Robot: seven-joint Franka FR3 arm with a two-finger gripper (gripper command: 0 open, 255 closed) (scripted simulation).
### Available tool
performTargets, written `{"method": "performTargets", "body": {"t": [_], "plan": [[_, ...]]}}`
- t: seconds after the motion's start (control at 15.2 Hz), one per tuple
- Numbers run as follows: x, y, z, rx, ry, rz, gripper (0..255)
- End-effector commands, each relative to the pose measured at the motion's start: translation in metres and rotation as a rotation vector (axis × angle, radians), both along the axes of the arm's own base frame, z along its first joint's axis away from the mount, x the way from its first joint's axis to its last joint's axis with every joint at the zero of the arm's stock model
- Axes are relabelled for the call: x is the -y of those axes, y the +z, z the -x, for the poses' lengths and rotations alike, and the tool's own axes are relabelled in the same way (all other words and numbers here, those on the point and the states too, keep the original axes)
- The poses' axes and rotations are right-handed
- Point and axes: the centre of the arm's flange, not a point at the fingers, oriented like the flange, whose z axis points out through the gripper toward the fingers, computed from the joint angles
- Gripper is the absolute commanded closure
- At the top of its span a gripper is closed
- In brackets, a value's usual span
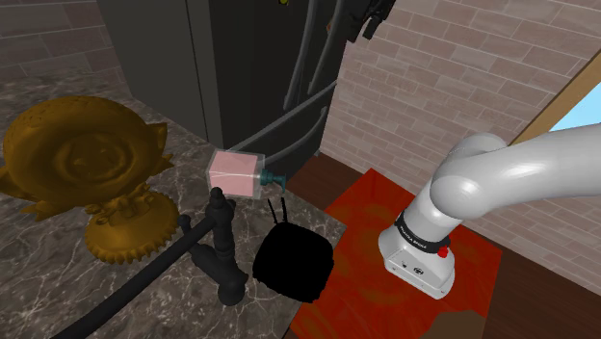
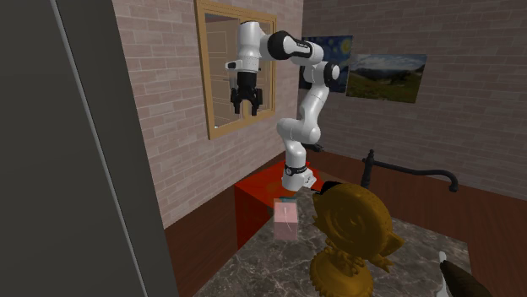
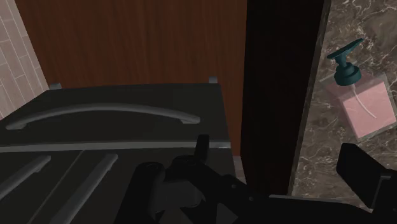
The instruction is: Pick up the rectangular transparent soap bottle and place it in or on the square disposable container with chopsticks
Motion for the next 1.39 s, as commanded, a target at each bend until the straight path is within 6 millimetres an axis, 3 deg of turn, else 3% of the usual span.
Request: {"method": "performTargets", "body": {"t": [0.0,1.32], "plan": [[0.000,0.000,0.000,0.000,0.000,0.000,0],[-0.180,-0.202,-0.022,-0.152,-0.015,0.090,0]]}}
